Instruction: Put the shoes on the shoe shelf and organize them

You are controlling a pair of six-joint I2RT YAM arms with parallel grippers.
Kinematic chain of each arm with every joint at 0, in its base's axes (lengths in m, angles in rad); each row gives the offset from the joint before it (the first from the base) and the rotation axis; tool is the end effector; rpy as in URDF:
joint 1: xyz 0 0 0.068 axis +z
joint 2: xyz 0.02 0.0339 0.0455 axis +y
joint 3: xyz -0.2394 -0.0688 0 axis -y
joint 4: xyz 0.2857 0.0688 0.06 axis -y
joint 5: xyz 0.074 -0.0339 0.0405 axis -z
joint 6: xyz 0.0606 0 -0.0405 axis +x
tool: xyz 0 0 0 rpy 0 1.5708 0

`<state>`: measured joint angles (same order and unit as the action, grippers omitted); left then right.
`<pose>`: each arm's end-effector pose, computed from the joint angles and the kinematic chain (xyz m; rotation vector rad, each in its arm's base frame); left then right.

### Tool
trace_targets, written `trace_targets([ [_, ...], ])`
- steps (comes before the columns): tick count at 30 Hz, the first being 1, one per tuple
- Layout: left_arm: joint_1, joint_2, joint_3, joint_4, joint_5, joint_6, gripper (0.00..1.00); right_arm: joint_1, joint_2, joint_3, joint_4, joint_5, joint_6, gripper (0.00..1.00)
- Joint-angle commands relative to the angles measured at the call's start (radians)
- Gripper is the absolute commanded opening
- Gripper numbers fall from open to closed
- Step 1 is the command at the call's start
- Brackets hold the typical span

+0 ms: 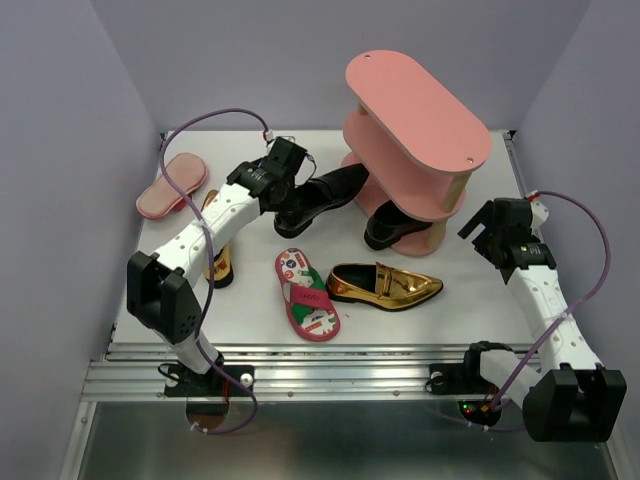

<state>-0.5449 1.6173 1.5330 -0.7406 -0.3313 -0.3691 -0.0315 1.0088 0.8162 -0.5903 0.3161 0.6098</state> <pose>0.3608 -0.1956 0.2919 0.0528 2.3386 -0.0528 0.2769 -0.0276 0.2275 0.8702 2.1364 -0.0788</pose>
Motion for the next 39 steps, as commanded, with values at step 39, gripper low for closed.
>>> trace_targets([
  [39, -0.059, 0.489, 0.601, 0.250, 0.182, 0.052, 0.00, -0.002, -0.081, 0.021, -0.016, 0.046, 0.008, 1.00],
])
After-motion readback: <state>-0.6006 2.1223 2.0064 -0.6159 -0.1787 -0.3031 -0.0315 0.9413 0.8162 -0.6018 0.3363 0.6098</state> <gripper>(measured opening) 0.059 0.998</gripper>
